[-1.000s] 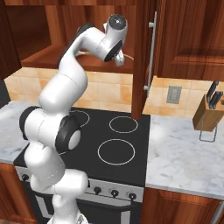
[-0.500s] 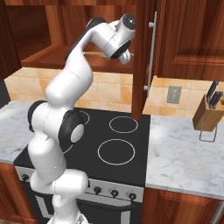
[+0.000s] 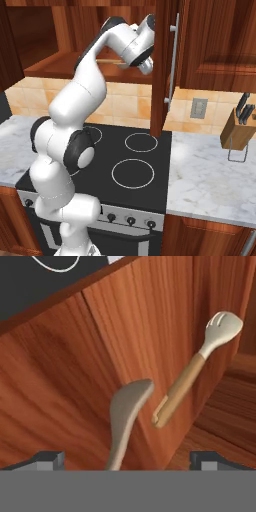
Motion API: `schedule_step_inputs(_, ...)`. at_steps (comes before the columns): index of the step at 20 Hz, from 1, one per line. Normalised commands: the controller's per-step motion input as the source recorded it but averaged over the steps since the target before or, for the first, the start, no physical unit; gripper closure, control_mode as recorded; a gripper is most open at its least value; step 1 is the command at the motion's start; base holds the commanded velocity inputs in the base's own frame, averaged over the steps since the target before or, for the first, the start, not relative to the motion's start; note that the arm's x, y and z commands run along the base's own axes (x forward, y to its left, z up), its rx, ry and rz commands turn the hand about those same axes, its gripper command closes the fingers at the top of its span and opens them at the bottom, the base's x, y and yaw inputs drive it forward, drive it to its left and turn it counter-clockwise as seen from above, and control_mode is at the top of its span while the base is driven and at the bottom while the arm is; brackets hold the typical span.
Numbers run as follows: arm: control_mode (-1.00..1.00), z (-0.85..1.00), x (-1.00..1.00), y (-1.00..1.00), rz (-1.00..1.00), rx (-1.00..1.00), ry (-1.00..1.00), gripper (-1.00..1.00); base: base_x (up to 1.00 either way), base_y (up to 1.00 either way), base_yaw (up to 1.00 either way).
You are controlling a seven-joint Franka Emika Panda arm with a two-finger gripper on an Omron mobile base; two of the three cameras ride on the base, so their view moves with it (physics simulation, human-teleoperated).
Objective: Organize the utensils by type. Pick up the wooden spoons from the counter and place them in the open cabinet. Then pick up the metallic utensils from the counter and place them in the open drawer.
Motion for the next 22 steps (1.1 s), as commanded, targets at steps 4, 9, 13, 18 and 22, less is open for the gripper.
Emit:
schedule_step_inputs(4,-1.0,-0.13,-0.11,0.28,0.0,-0.14,-0.05,-1.0,0.0,0.0,0.0)
schedule_step_inputs(9,-1.0,-0.14,-0.33,0.38,0.0,-0.11,-0.05,-1.0,0.0,0.0,0.0)
schedule_step_inputs(13,-1.0,-0.02,-0.6,0.16,-0.03,-0.01,0.0,-1.0,0.0,0.0,0.0)
schedule_step_inputs(18,-1.0,0.13,-0.63,0.12,-0.19,0.05,0.0,-1.0,0.0,0.0,0.0)
schedule_step_inputs(22,-1.0,0.09,-0.73,0.24,-0.32,0.22,-0.01,-1.0,0.0,0.0,0.0)
